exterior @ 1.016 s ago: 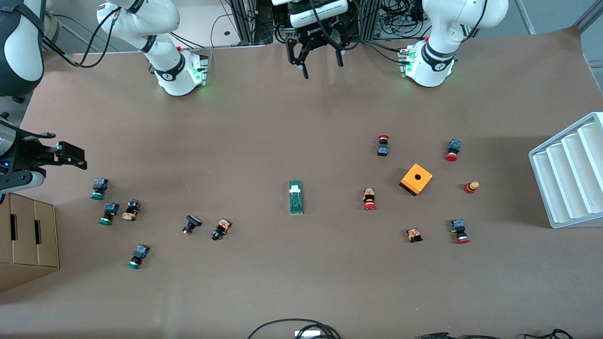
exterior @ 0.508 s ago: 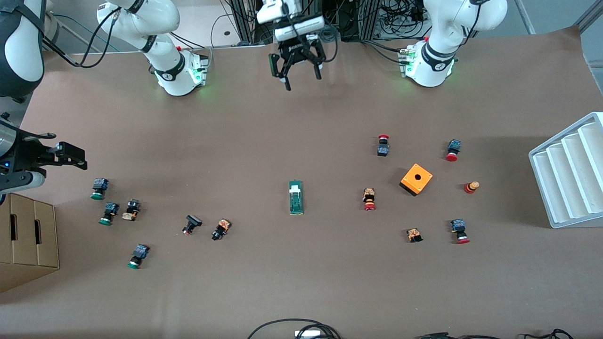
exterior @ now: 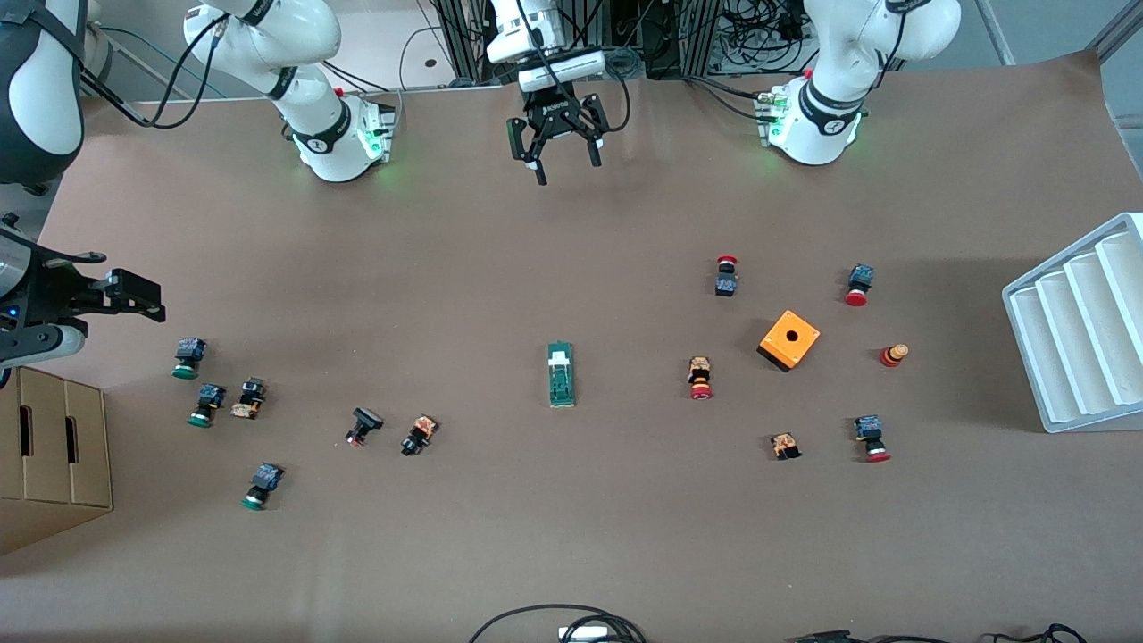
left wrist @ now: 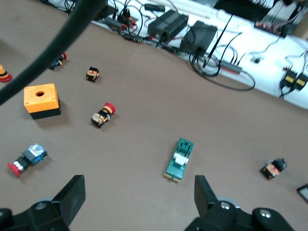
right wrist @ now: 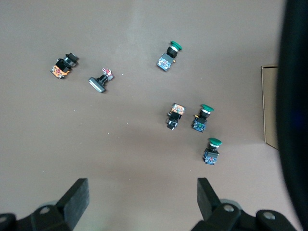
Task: Close load switch with both arms
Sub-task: 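Lower the open left gripper down onto the green switch body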
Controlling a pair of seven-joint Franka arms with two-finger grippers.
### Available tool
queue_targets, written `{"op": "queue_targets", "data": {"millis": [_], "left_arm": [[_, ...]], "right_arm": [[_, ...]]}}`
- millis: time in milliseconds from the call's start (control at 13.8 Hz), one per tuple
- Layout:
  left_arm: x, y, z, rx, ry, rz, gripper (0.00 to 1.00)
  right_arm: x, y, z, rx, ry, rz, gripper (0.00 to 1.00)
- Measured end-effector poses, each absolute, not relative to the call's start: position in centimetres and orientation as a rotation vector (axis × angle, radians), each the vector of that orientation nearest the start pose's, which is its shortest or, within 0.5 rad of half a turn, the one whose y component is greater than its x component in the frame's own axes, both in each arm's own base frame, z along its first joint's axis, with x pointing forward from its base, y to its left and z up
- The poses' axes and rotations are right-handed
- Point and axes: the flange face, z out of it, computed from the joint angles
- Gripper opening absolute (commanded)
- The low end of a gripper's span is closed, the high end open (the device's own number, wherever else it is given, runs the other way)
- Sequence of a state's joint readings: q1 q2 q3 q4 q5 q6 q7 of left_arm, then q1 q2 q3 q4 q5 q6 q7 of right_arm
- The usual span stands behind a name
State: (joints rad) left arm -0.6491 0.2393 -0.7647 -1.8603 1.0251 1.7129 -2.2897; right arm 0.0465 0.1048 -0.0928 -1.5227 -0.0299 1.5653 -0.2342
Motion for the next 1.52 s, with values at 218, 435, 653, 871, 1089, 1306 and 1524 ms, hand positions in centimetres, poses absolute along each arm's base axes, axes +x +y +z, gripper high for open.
{"op": "queue_targets", "data": {"millis": [218,435,653,871,1089,1306,1524], "left_arm": [[19.6,-56.4,41.4,-2.710,-0.791,-1.441,1.00],[20.2,-57.2,38.9,-2.701,-0.722,-1.547,1.00],[21.6,-57.6,35.8,-2.679,-0.606,-1.611,1.00],[23.1,-57.5,33.5,-2.642,-0.467,-1.621,1.00],[24.0,-57.4,31.8,-2.613,-0.339,-1.606,1.00],[24.2,-57.4,29.3,-2.607,-0.281,-1.577,1.00],[24.9,-57.3,26.8,-2.593,-0.230,-1.577,1.00]], "right_arm": [[58.4,-2.7,58.7,-3.156,-0.299,0.106,1.00],[58.4,-2.7,58.7,-3.156,-0.299,0.106,1.00],[58.4,-2.7,58.7,-3.156,-0.299,0.106,1.00],[58.4,-2.7,58.7,-3.156,-0.300,0.107,1.00],[58.4,-2.7,58.6,-3.156,-0.300,0.108,1.00],[58.4,-2.7,58.6,-3.156,-0.301,0.108,1.00],[58.4,-2.7,58.6,-3.156,-0.301,0.109,1.00]]}}
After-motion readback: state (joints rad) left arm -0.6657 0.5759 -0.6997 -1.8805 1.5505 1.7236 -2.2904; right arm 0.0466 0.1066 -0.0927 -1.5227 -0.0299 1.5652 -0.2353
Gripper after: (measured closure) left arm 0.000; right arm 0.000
